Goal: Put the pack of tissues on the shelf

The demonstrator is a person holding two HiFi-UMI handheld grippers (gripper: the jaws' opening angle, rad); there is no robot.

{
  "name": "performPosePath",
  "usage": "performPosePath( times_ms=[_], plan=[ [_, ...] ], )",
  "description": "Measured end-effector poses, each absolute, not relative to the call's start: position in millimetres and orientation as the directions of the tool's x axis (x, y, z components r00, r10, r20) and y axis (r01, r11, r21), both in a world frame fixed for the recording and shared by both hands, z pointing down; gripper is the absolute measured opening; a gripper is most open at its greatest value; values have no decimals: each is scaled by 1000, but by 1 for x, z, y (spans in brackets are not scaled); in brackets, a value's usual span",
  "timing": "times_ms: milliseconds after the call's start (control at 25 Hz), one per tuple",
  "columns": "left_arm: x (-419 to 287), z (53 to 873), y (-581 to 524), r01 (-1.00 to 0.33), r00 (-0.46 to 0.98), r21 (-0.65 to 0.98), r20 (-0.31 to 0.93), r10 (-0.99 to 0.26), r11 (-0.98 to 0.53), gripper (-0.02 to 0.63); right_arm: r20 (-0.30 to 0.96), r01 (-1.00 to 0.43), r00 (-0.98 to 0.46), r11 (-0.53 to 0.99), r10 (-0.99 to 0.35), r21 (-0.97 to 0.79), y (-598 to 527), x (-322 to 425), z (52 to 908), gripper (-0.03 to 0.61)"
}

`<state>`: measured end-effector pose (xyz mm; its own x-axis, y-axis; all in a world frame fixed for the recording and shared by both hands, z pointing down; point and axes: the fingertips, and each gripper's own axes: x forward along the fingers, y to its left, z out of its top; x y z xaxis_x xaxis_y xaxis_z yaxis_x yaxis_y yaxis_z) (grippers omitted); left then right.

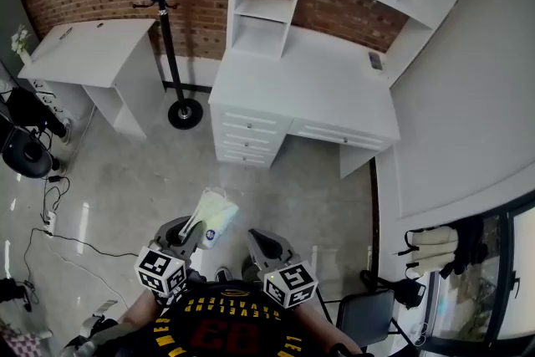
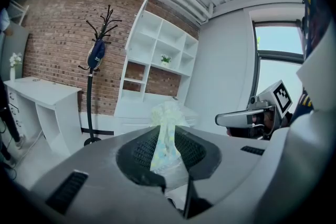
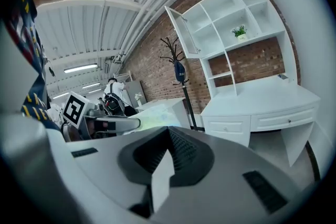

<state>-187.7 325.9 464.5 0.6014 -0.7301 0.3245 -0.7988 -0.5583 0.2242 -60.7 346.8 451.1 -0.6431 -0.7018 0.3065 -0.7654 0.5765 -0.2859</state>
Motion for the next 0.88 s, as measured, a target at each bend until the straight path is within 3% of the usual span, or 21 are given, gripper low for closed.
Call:
performPosePath(
  times_ms=[880],
  plan=[
    [-68,428,171,-846,533,197,310,-787,-496,60,237,-690,-720,640,-652,-337,177,49,437,-3]
  ],
)
